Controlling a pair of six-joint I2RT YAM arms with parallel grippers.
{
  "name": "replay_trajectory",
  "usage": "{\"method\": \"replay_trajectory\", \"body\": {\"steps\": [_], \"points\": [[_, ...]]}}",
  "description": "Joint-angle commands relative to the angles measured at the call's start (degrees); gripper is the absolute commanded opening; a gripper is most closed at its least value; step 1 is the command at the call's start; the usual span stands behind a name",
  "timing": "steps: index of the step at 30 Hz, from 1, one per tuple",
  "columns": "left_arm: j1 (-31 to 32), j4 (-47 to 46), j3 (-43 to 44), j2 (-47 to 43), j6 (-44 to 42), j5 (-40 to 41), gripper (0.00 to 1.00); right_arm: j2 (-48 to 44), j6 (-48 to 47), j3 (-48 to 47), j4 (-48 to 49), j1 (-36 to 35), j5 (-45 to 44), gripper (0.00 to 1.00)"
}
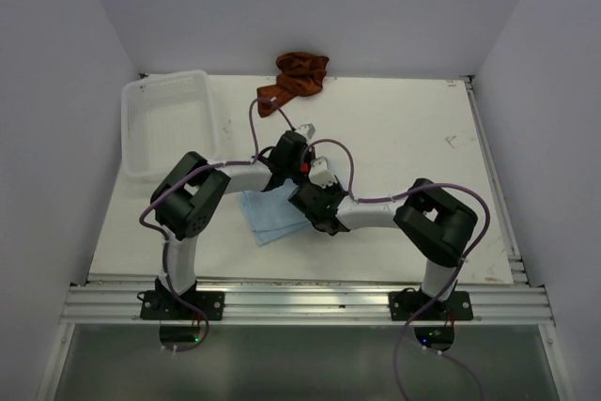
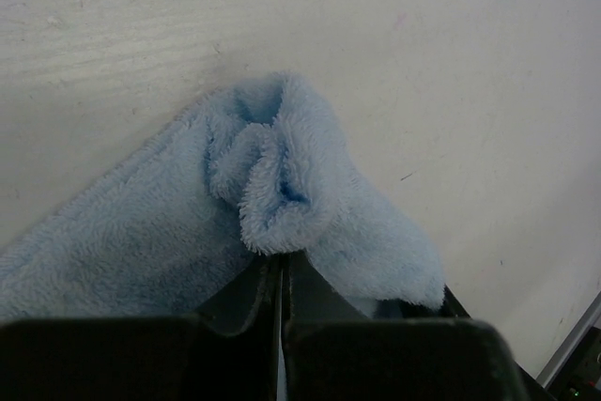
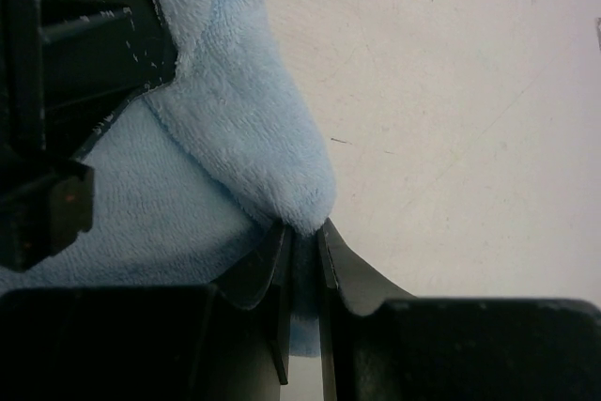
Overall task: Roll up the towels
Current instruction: Roll the towel
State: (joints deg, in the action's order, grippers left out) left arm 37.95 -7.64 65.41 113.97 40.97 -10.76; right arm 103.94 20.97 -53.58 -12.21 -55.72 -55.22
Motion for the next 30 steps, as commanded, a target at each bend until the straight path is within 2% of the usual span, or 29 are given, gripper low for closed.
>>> {"method": "replay_trajectory", "body": {"steps": [1,4,5,6,9,14,18,23,30], "points": [[0.36,-1.06,-1.86,-1.82,-0.54,2.06,0.00,1.09,1.88,-2.14,-0.89,-0.44,-2.44,0.01],[0.36,-1.59,-2.30,-1.39,-0.45,2.15,0.00,0.91,1.35,-1.88,-0.36,-0.53,-1.21,0.07],[0.37,-1.68,-2.39,-1.21,-0.45,2.33,0.00,0.56,0.92,-1.96,-0.36,-0.61,-0.77,0.11],[0.28,-1.68,-2.48,-1.30,-0.54,2.33,0.00,0.13,0.91,-1.79,-0.62,-0.61,-0.16,0.19],[0.37,-1.68,-2.74,-1.39,-0.89,3.03,0.00,-2.67,1.26,-1.09,-0.71,-0.61,2.22,0.29],[0.28,-1.77,-3.09,-1.03,-1.07,3.21,0.00,-9.54,2.06,1.20,-0.63,-0.44,6.87,0.37],[0.28,-2.20,-3.09,-0.68,-0.89,3.03,0.00,-14.46,2.58,2.34,-0.71,0.26,11.53,0.48],[0.37,-2.21,-3.18,-0.77,-0.98,3.12,0.00,-22.01,4.77,5.67,-0.10,2.72,17.33,0.51],[0.37,-2.20,-3.44,-1.12,-0.98,3.29,0.00,-29.24,11.02,14.46,10.51,19.06,42.80,0.50]]}}
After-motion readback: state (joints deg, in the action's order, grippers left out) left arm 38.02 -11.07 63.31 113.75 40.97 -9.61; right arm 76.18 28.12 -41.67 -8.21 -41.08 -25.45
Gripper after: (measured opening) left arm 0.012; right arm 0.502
